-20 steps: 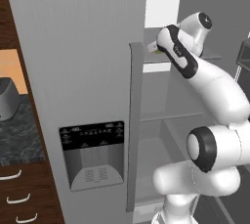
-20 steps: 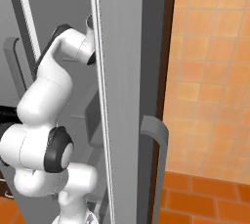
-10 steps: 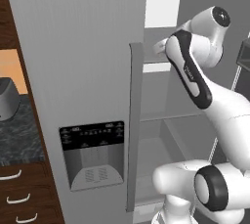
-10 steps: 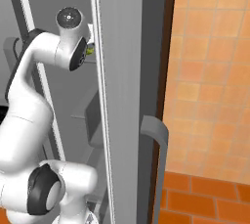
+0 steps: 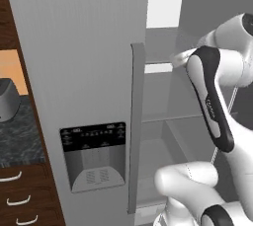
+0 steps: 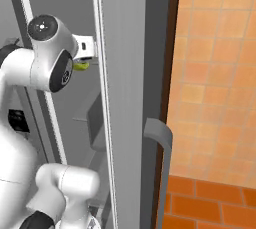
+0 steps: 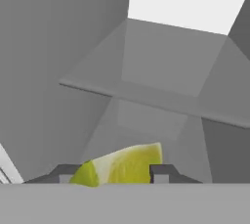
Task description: Place one lemon wedge and one chicken drumstick in each tupperware on the nearby counter, to pack two identical lunches.
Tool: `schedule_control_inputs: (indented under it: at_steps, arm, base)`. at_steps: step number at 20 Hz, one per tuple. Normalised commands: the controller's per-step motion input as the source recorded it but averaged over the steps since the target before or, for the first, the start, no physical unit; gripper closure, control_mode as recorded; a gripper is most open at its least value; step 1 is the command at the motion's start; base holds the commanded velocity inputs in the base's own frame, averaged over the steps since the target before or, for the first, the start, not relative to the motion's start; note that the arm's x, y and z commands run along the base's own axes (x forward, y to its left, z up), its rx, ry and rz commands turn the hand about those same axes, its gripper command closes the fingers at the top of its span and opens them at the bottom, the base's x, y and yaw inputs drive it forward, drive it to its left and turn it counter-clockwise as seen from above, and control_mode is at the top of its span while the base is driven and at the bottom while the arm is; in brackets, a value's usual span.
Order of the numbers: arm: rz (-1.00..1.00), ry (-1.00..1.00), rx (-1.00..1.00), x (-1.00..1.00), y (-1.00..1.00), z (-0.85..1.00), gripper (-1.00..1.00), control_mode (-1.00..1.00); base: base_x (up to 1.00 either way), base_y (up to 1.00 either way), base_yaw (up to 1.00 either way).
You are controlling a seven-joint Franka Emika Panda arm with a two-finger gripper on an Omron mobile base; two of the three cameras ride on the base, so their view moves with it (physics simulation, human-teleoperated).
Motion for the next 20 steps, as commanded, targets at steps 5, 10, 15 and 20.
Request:
schedule_control_inputs:
  at_steps: [5, 10, 15, 20]
  arm:
    - [-0.06, -0.18, 0.00, -1.00, -0.05, -0.55, 1.00, -1.00]
    - [-0.01, -0.05, -0.01, -0.40, 0.00, -0.21, 1.00, 1.00]
    - [0.00, 0.00, 0.00, 0.00, 0.00, 0.00, 1.00, 1.00]
    - [0.00, 0.00, 0.00, 0.00, 0.00, 0.00, 1.00, 1.00]
  base:
    - [0.00, 0.00, 0.00]
    - [-0.60, 0.23, 0.00]
    - [-0.44, 1.00, 0.00]
    - [0.03, 1.00, 0.00]
